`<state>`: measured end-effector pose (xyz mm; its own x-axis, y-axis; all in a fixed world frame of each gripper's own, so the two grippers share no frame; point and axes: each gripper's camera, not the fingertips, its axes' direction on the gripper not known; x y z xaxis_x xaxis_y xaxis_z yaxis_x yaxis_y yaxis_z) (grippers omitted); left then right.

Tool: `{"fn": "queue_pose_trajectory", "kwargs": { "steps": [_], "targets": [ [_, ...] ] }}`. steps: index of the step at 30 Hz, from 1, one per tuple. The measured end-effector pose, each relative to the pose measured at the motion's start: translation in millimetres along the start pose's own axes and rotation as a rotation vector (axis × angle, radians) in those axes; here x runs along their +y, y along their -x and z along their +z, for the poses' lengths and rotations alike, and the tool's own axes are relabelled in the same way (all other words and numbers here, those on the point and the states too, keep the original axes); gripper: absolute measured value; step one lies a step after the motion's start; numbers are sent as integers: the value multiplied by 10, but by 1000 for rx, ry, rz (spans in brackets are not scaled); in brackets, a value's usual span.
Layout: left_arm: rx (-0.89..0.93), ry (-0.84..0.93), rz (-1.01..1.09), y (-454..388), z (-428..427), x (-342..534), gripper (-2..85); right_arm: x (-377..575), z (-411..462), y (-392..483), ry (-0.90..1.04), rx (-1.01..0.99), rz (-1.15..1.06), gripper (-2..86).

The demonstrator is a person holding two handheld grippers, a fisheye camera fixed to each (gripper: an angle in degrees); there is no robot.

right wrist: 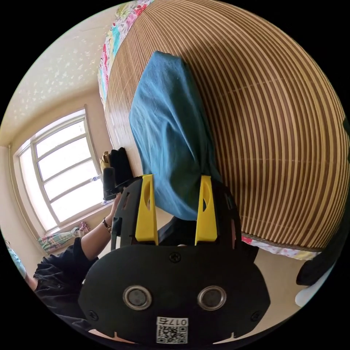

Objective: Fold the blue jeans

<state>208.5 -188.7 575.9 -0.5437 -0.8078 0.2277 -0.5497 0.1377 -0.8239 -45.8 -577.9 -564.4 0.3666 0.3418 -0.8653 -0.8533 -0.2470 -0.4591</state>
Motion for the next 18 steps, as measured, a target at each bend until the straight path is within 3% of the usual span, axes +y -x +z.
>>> {"fn": "queue_pose_trajectory", "kwargs": {
  "steps": [6,9,13,18],
  "targets": [
    [-63,207,6,141,57,6,86,344,254,400,134,265,-118,104],
    [23,262,74,125,-36,129,73,468,127,524,223,192,-197,78],
    [287,250,138,-155,-309,306,61,783,-543,777,163,-59,-318,67],
    [378,244,286,-1042,-514,459,60,1192,-1559,1194,47,-57,-455,63]
  ]
}}
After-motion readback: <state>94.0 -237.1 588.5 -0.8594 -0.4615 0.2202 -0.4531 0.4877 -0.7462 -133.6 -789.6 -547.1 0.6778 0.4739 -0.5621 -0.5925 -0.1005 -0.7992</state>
